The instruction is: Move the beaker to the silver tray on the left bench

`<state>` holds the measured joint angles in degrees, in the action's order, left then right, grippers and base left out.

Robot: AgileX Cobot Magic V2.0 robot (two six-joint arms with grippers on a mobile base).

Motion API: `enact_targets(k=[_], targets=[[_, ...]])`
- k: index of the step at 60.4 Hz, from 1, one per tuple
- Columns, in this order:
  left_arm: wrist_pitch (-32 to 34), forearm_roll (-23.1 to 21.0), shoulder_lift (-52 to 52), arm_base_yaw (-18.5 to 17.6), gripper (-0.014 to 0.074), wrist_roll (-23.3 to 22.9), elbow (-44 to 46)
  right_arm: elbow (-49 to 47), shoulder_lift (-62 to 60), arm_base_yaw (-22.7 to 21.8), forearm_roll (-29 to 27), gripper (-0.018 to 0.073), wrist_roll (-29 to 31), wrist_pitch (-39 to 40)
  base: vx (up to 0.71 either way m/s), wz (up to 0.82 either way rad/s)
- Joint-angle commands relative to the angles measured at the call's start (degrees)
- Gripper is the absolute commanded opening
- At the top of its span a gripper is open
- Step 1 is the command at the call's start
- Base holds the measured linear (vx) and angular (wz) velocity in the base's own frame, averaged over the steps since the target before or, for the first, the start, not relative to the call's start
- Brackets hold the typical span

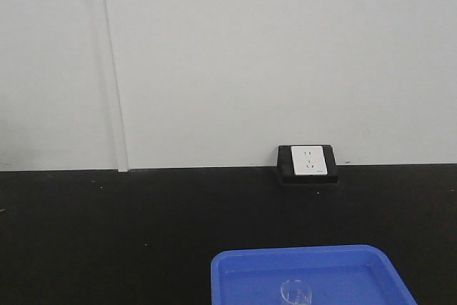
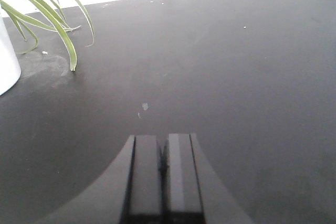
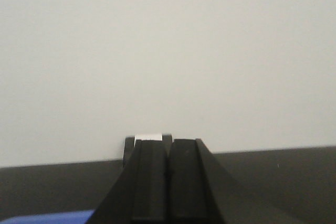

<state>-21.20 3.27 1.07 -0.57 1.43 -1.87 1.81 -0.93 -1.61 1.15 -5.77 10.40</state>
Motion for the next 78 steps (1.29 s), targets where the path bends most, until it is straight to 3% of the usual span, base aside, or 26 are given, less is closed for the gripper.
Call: enact_targets(k=[1, 12, 27, 47, 62, 71, 78], targets=[[4.32, -0.17, 0.4, -0.31, 0.0001, -0.06, -1.13, -3.23, -0.2, -0.12, 2.09, -0.0011, 0.79, 5.58, 0.0, 0.0], [4.32, -0.17, 0.4, -0.31, 0.0001, -0.06, -1.13, -14.55, 5.48, -0.12, 8.01, -0.0011, 0.79, -5.4, 0.0, 0.0], [4.32, -0.17, 0.4, -0.31, 0.0001, -0.06, -1.13, -22.38, 17.62, -0.12, 8.29, -0.0006, 0.79, -11.16, 0.0, 0.0], [4.32, -0.17, 0.4, -0.31, 0.0001, -0.06, -1.13, -22.38, 30.91, -0.12, 8.72, 0.0072, 0.8, -10.4, 0.0, 0.0], [4.32, -0.17, 0.4, -0.31, 0.0001, -0.06, -1.13, -22.38, 41.17, -0.12, 8.72, 0.0296, 0.85, -9.22, 0.0, 0.0], [4.32, -0.17, 0.4, -0.31, 0.0001, -0.06, -1.13, -22.38, 49.87, -0.12, 8.81, 0.0401, 0.98, -2.89, 0.0, 0.0], [4.32, -0.17, 0.4, -0.31, 0.0001, -0.06, -1.13, -22.38, 57.79, -0.12, 10.16, 0.043, 0.98, 6.53, 0.0, 0.0]])
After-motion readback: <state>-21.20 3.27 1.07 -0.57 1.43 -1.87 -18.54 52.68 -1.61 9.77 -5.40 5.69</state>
